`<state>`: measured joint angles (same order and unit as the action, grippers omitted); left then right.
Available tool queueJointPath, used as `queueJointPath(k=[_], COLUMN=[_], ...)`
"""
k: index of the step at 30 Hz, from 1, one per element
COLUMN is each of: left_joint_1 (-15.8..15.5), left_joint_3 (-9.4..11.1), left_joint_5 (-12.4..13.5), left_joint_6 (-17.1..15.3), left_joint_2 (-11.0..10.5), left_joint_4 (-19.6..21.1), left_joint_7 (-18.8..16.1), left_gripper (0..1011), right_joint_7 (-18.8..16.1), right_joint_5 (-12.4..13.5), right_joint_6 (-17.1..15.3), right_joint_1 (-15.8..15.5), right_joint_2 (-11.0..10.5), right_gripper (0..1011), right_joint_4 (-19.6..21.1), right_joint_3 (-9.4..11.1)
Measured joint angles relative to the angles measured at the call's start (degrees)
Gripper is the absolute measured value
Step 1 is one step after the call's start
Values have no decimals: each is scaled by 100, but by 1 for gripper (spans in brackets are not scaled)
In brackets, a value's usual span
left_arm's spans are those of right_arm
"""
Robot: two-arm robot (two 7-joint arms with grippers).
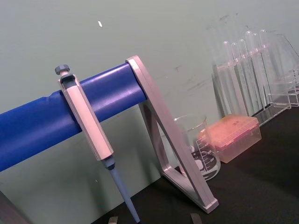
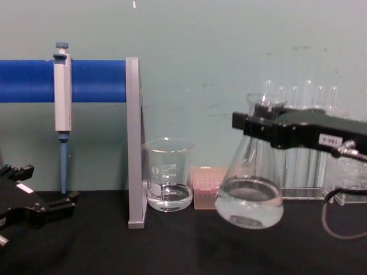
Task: Grasp the erlenmeyer flask with one hand, shake it three times, then place it back.
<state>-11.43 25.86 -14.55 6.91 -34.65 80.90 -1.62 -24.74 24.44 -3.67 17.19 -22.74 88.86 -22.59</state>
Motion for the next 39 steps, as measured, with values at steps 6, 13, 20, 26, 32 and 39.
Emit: queueJointPath(k=[6, 13, 20, 26, 32, 39], left_joint_1=[0, 0, 0, 0, 0, 0], left_joint_3=[0, 0, 0, 0, 0, 0], left_joint_5=[0, 0, 0, 1, 0, 0], left_joint_6=[0, 0, 0, 0, 0, 0], left_joint_2=[0, 0, 0, 0, 0, 0], left_joint_4=[0, 0, 0, 0, 0, 0], left_joint_7=[0, 0, 0, 0, 0, 0], left_gripper=[1001, 1001, 1001, 1001, 1001, 1001], right_joint_7=[119, 166, 202, 210, 219, 219], right_joint_5=[6, 7, 27, 27, 30, 26], right_joint_6=[-122, -195, -227, -230, -229, -222], right_joint_1=[-57, -97, -123, -128, -143, -156], right_joint_2=[-90, -146, -172, -170, -163, -164], right_gripper=[448, 448, 448, 448, 448, 448], right_joint_4=[267, 376, 396, 374, 369, 385], right_joint_3=[68, 100, 131, 134, 139, 137])
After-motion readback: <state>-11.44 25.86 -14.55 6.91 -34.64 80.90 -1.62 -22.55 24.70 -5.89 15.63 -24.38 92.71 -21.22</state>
